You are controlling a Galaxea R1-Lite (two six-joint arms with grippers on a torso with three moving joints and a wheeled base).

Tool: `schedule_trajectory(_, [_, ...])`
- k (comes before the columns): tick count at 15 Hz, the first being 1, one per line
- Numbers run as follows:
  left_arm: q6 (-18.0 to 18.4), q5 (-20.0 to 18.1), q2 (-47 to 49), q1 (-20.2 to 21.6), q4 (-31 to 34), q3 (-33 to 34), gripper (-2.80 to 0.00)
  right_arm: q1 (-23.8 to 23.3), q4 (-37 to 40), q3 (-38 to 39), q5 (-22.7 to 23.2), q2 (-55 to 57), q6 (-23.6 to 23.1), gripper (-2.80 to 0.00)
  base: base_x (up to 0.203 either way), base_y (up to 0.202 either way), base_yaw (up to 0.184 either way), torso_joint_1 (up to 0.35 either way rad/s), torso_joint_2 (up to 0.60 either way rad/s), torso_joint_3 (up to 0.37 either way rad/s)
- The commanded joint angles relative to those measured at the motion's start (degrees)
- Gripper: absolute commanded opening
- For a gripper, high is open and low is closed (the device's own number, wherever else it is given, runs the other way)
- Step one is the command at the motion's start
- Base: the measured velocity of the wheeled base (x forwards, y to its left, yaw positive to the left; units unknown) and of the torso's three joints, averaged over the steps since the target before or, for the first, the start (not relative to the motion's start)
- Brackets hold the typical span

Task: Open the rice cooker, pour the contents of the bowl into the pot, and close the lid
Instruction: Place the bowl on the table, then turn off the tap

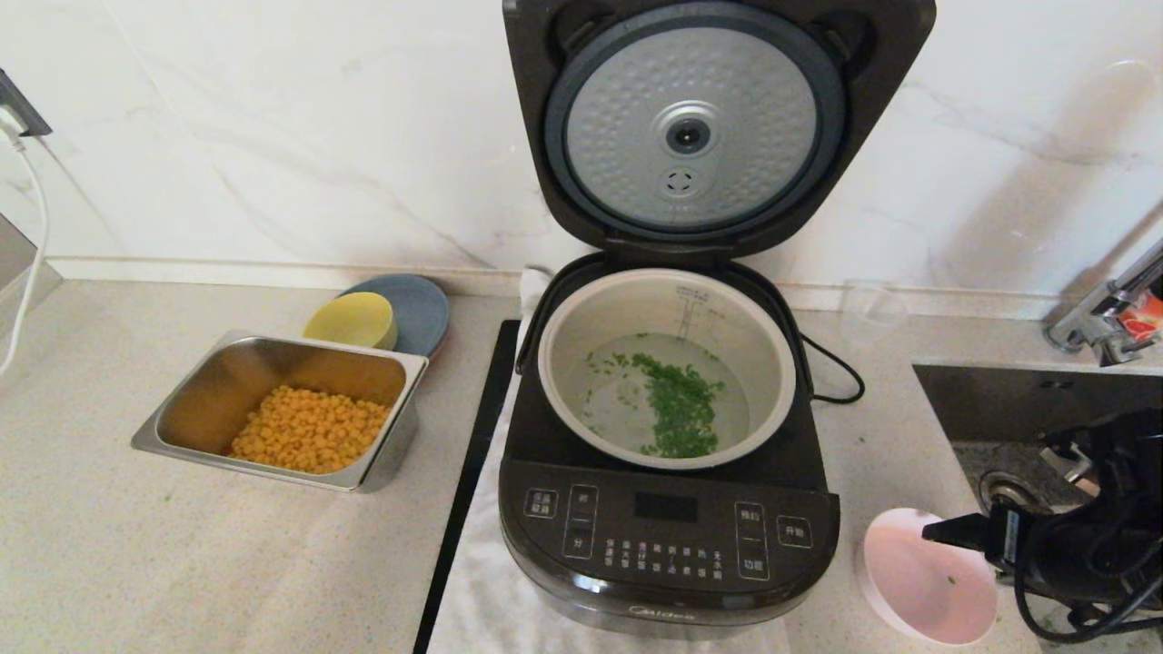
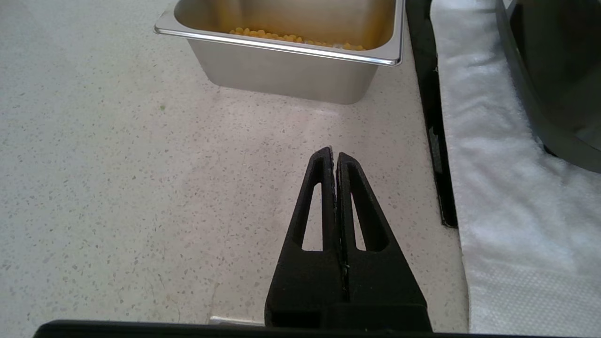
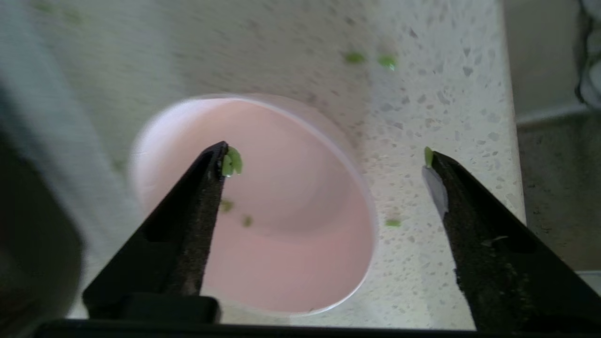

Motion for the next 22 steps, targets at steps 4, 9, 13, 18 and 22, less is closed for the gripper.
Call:
schedule_trajectory(4, [0.1, 0.0, -0.1, 0.0, 0.0, 0.4, -2.8, -3.3, 8.3, -3.7, 0.8, -10.4, 1.3, -2.8, 0.0, 0.0, 0.0, 0.0, 0.0, 0.0])
schedule_trajectory(9, [0.1, 0.0, -0.1, 0.0, 0.0, 0.4, -2.8, -12.7, 12.0, -8.3, -1.9, -14.3, 3.5, -2.8, 0.0, 0.0, 0.0, 0.0, 0.0, 0.0])
schedule_trajectory(13, [0.0, 0.0, -0.1, 0.0, 0.0, 0.4, -2.8, -16.1, 11.9, -10.2, -11.6, -12.5, 1.1, -2.8, 0.0, 0.0, 0.0, 0.0, 0.0, 0.0])
schedule_trajectory(18, [0.0, 0.0, -0.1, 0.0, 0.0, 0.4, -2.8, -19.2, 0.7, -11.1, -26.3, -4.5, -0.8, -2.8, 0.0, 0.0, 0.0, 0.0, 0.0, 0.0])
schedule_trajectory(22, [0.1, 0.0, -0.1, 0.0, 0.0, 0.4, -2.8, -23.1, -9.0, -11.2, -28.6, 2.3, -4.9, -2.8, 0.0, 0.0, 0.0, 0.0, 0.0, 0.0])
